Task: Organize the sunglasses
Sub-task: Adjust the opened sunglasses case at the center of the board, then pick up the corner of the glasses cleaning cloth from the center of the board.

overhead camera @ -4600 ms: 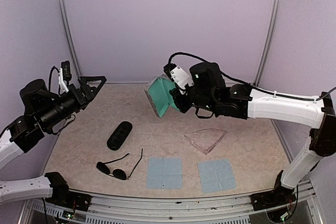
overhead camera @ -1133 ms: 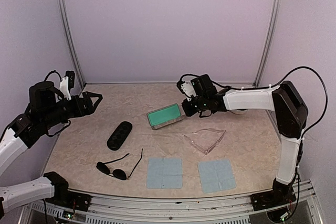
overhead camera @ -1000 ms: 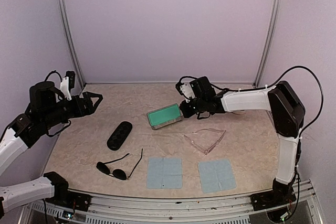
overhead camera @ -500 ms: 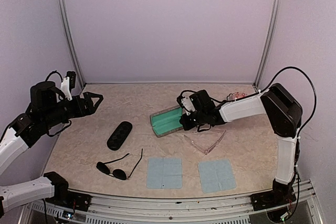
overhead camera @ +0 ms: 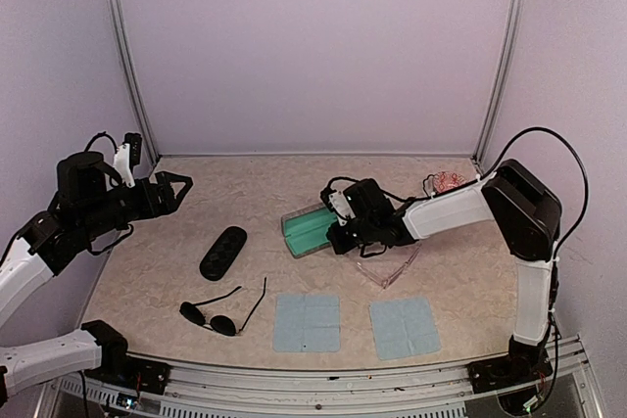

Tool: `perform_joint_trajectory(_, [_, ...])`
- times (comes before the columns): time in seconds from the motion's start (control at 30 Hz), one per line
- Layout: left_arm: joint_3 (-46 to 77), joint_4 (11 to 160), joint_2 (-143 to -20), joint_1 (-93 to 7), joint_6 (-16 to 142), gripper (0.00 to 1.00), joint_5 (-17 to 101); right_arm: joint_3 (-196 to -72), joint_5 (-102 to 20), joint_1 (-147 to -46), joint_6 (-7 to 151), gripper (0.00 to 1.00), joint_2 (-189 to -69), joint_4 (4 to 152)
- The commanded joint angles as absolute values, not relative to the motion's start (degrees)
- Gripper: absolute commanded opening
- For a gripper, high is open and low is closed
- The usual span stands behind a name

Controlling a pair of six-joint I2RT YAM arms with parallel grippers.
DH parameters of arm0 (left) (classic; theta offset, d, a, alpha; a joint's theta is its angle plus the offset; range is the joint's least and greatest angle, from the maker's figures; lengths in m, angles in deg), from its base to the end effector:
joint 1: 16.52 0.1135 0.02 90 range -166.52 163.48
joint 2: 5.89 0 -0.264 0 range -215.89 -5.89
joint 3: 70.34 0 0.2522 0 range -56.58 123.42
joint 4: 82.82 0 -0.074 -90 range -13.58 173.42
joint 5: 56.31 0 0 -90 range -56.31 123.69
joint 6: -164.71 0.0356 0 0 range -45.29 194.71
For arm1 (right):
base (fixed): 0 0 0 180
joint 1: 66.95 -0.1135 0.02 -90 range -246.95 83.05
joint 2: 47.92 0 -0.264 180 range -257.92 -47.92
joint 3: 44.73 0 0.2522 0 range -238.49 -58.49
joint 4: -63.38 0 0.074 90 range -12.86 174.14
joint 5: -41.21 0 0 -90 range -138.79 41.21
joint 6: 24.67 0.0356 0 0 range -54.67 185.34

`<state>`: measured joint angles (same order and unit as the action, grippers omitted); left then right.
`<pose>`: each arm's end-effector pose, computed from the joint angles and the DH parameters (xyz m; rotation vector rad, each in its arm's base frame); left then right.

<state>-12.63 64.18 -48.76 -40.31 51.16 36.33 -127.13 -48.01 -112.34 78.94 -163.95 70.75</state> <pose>0.1589 -0.0719 0.3236 0.0363 1.9330 -0.6030 0.3006 0.3054 0.1391 -0.6499 2.2564 0.5409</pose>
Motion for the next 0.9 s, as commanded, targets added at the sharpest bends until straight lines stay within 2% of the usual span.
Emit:
perform_joint_trajectory(0.0, [-13.07,65.76,-49.15,-39.76,51.11,0.99,36.81,-125.97,-51.23,-113.09,79.08,0.0,-158.76,69.97])
perform_joint_trajectory(0.13, [-13.07,65.8,-49.62,-39.79,51.21,0.99,37.11,-124.91,-53.78,-113.1,76.93,0.01,-153.36,73.44])
perform_joint_trajectory(0.27, [-12.99,65.71,-50.38,-39.73,51.19,0.99,37.44,-123.39,-55.71,-113.05,75.23,0.22,-148.03,78.58])
perform_joint_trajectory(0.47, [-12.9,65.63,-52.27,-39.72,51.41,0.99,38.42,-119.27,-52.02,-113.39,74.79,0.41,-139.21,87.35])
perform_joint_trajectory(0.7, [-12.42,65.48,-54.69,-39.72,51.21,0.99,39.03,-116.5,-38.75,-118.84,72.56,0.54,-134.82,95.08])
perform_joint_trajectory(0.87, [-12.45,65.56,-54.76,-39.25,51.32,0.99,39.4,-117.08,-30.75,-122.53,68.3,0.56,-139.59,93.13])
